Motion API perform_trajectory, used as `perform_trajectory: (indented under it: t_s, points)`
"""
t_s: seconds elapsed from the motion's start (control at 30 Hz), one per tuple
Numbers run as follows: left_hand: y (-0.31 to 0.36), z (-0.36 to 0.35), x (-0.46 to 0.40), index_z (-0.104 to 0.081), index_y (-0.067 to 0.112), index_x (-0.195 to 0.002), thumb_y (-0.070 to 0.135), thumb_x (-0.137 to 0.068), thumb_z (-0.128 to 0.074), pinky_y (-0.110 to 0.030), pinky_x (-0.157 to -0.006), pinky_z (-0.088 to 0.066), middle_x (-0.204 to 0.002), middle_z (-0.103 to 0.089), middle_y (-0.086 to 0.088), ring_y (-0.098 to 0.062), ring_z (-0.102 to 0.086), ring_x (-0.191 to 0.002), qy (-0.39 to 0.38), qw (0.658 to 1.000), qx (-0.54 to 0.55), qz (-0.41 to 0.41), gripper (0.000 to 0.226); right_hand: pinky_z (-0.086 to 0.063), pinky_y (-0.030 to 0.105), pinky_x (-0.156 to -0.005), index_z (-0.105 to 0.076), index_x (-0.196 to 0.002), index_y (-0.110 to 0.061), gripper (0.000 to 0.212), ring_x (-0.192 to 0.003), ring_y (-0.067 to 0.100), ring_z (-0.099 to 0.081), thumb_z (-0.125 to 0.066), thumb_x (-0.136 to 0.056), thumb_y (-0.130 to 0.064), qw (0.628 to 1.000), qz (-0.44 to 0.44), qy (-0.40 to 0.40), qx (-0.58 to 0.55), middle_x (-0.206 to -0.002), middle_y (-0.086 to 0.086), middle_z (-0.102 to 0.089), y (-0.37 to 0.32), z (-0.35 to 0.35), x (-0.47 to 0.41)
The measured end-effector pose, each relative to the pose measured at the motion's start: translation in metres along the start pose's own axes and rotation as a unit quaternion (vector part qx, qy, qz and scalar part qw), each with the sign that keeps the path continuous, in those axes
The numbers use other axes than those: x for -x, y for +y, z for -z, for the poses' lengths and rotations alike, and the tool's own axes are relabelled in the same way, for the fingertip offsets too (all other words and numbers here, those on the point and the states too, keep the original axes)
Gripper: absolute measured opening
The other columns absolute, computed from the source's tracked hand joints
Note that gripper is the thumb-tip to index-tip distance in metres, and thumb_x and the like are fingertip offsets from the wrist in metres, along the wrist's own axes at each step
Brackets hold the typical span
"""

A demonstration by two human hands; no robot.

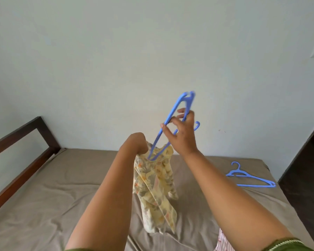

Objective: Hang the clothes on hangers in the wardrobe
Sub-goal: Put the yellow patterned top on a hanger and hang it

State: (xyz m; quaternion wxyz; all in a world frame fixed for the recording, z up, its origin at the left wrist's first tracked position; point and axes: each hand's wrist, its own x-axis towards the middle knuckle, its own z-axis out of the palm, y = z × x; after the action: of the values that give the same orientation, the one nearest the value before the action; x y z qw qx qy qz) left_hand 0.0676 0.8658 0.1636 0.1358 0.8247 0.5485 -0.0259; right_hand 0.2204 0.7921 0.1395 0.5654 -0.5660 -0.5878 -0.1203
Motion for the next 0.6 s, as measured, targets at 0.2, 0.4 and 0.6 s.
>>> perform_trajectory:
  t_s: [0.2, 0.4, 0.6]
  points:
    - [-0.013, 0.002, 0.013, -0.056, 0.01, -0.127, -0.005, -0.079, -0.043, -0.029, -0.083, -0.043, -0.123, -0.056, -0.006, -0.023, -0.052, -0.108, 0.0, 0.992, 0.096, -0.076, 0.051, -0.046, 0.04, -0.091, -0.068, -0.082, -0.016, 0.017, -0.109, 0.027, -0.046, -0.07, -0.083, -0.033, 0.997, 0.062, -0.017, 0.04, -0.12, 0.011, -0.038, -0.014, 0.009, -0.023]
    - [-0.016, 0.026, 0.023, -0.062, 0.0, -0.096, -0.008, -0.073, -0.037, -0.032, -0.067, -0.044, -0.087, -0.057, -0.012, -0.025, -0.053, -0.078, 0.0, 0.947, 0.319, -0.032, 0.035, -0.049, 0.039, -0.083, -0.069, -0.083, -0.018, 0.021, -0.1, 0.024, -0.05, -0.068, -0.083, -0.039, 0.999, 0.005, 0.045, -0.01, -0.118, 0.01, -0.039, -0.017, 0.01, -0.014]
    - [-0.014, 0.04, 0.04, -0.064, -0.008, -0.098, -0.018, -0.077, -0.033, -0.029, -0.056, -0.049, -0.075, -0.059, -0.015, -0.024, -0.055, -0.064, -0.07, 0.871, 0.484, -0.052, 0.038, -0.045, 0.041, -0.088, -0.068, -0.084, -0.021, 0.015, -0.103, 0.024, -0.046, -0.073, -0.079, -0.034, 0.99, 0.046, -0.126, 0.05, -0.118, 0.008, -0.04, -0.014, -0.006, -0.001]
